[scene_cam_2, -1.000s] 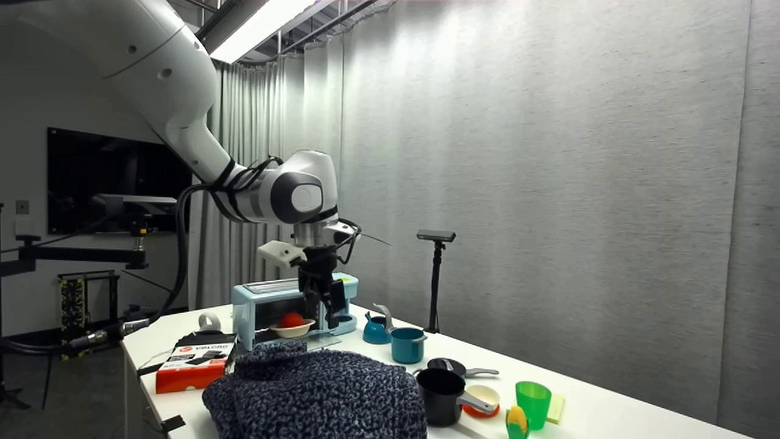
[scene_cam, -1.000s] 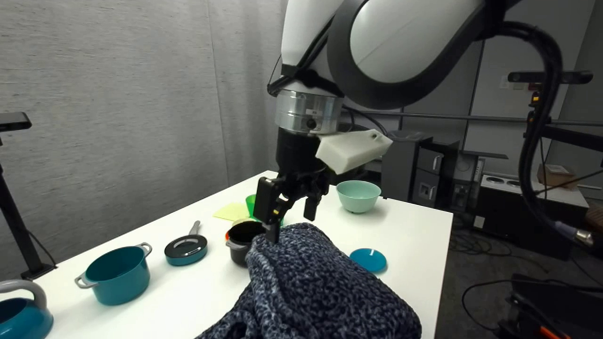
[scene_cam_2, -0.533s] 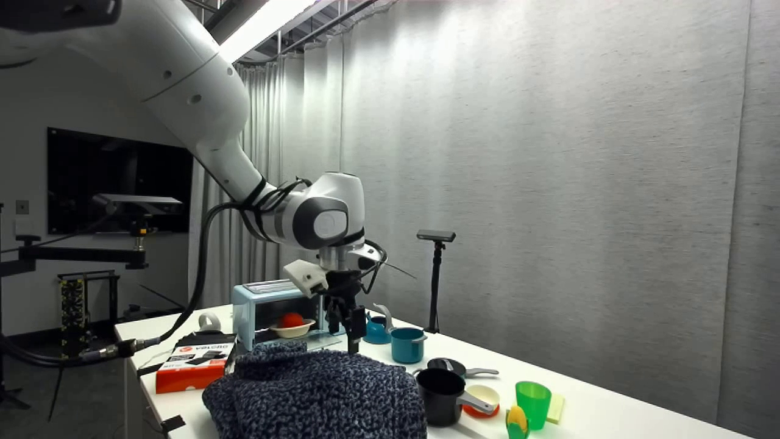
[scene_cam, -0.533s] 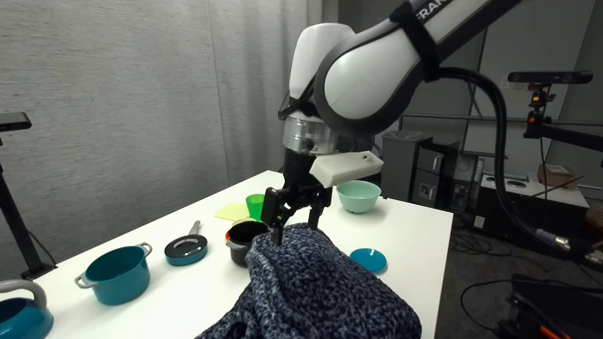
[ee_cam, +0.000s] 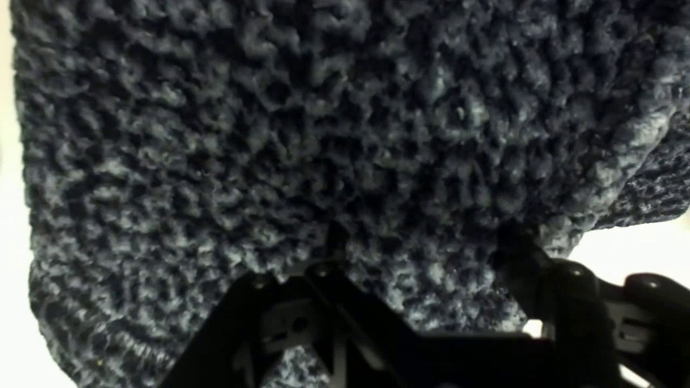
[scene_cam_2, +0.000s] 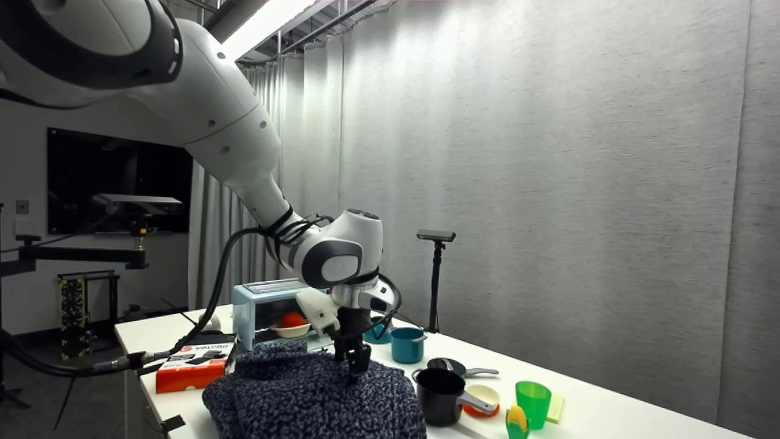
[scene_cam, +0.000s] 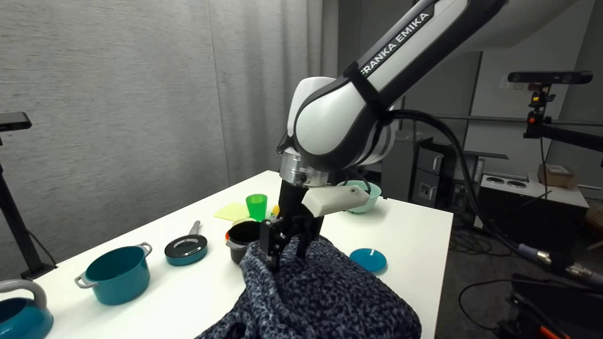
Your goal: Fold the fleece blanket in half
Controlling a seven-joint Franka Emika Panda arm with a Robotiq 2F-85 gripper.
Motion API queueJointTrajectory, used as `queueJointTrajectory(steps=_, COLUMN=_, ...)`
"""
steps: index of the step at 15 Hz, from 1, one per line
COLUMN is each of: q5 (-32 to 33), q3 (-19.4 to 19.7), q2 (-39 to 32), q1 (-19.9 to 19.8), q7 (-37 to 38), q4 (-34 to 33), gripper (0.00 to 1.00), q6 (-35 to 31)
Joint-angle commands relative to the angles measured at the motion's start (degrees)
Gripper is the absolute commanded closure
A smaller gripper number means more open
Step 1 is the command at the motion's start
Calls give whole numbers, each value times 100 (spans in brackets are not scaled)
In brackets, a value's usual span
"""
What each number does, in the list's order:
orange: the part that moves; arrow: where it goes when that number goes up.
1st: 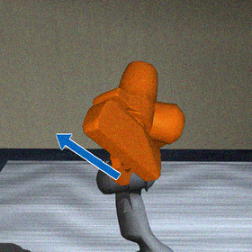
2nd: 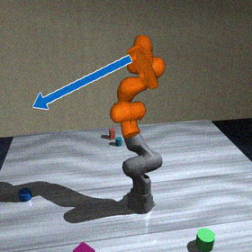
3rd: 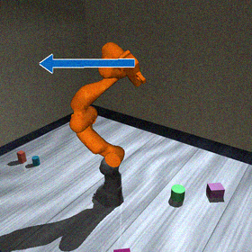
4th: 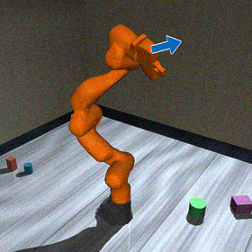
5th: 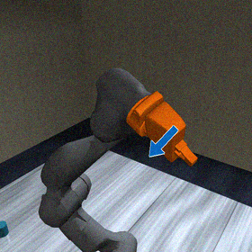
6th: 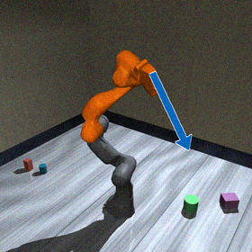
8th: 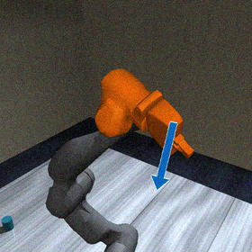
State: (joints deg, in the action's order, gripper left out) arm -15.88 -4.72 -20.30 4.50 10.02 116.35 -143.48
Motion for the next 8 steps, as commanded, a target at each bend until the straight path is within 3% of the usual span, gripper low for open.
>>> queueJointTrajectory(steps=1, q5=-290, q3=-194, q2=-198, q1=-193, q7=-511, q4=-283, gripper=58, q6=155)
queueJointTrajectory(steps=6, q5=-381, q3=-399, q2=-193, q1=-208, q7=-990, q4=-321, gripper=95, q6=442)
queueJointTrajectory(steps=8, q5=-401, q3=-490, q2=-149, q1=-183, q7=-1147, q4=-308, gripper=100, q6=544)
